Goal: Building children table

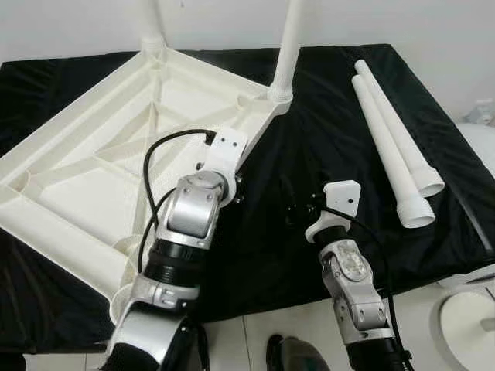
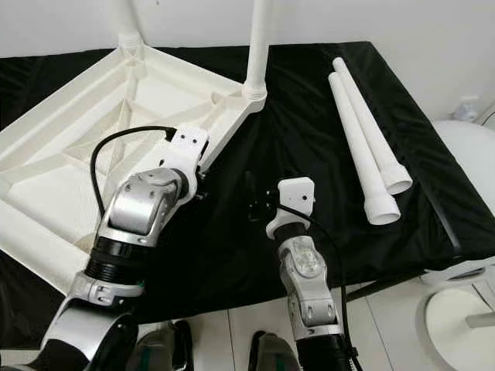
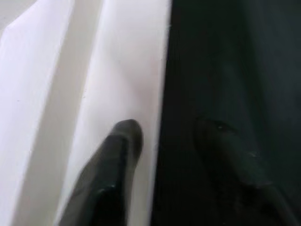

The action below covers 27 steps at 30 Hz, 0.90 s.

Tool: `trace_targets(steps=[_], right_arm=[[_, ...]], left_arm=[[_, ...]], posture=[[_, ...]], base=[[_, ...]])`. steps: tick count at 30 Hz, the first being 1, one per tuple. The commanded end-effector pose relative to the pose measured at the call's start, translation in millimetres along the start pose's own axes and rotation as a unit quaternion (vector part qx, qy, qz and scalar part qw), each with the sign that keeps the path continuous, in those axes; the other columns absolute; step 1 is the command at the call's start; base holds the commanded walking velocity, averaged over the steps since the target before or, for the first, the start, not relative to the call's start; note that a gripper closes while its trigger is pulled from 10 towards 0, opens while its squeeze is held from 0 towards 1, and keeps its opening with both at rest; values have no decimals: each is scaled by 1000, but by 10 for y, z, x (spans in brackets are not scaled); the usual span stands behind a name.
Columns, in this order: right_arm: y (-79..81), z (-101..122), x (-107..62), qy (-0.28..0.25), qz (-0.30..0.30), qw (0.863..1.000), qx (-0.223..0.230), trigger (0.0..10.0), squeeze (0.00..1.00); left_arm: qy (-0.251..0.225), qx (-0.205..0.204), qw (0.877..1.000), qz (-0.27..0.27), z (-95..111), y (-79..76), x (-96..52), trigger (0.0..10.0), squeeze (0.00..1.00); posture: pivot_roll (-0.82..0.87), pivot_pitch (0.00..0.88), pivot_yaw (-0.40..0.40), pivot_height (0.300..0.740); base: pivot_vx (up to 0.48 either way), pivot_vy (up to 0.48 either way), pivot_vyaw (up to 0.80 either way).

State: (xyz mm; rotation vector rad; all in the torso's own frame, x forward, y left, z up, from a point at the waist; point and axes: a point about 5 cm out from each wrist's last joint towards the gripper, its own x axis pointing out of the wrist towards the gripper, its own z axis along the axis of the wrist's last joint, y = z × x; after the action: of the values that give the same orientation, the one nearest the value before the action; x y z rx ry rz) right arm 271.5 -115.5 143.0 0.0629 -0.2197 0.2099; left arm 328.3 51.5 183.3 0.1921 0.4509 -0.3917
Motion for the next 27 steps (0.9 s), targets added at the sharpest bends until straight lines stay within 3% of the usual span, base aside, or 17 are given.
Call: trace_targets(steps=[1,9,10,11,13,16,18,27], right_arm=[[3,-13,-20,5,-4,1000,-2,10000,0],[-6,-25,-31,7,-5,1000,-3,10000,0],[-4,-25,-25,7,-4,1000,-3,10000,0],[1,-25,-19,7,-3,1000,-2,10000,0],[3,-25,-14,6,-2,1000,-2,10000,0],[46,-12,-2,3,13,1000,4,10000,0],[60,-6,0,2,18,1000,6,10000,0],[279,54,46,18,99,995,29,10000,0]], left_arm=[[-7,3,1000,4,21,-11,-1,10000,1000],[-66,-11,998,-13,216,26,-98,10000,1000],[-83,-5,996,-23,273,31,-139,10000,953],[-103,-2,994,-31,339,61,-191,10000,0],[-117,0,992,-36,381,83,-227,10000,0],[-166,24,986,-13,472,313,-342,10000,0],[-174,36,984,-3,482,375,-371,10000,0],[-148,138,978,47,297,732,-501,10000,0]], posture=[[-28,122,26,740],[-21,120,23,740],[-18,118,22,740],[-16,117,20,740],[-16,117,20,740],[-11,111,14,740],[-11,110,14,740],[10,103,-11,740]], base=[[0,0,0],[0,0,0],[0,0,0],[0,0,0],[0,0,0],[0,0,0],[0,0,0],[0,0,0]])
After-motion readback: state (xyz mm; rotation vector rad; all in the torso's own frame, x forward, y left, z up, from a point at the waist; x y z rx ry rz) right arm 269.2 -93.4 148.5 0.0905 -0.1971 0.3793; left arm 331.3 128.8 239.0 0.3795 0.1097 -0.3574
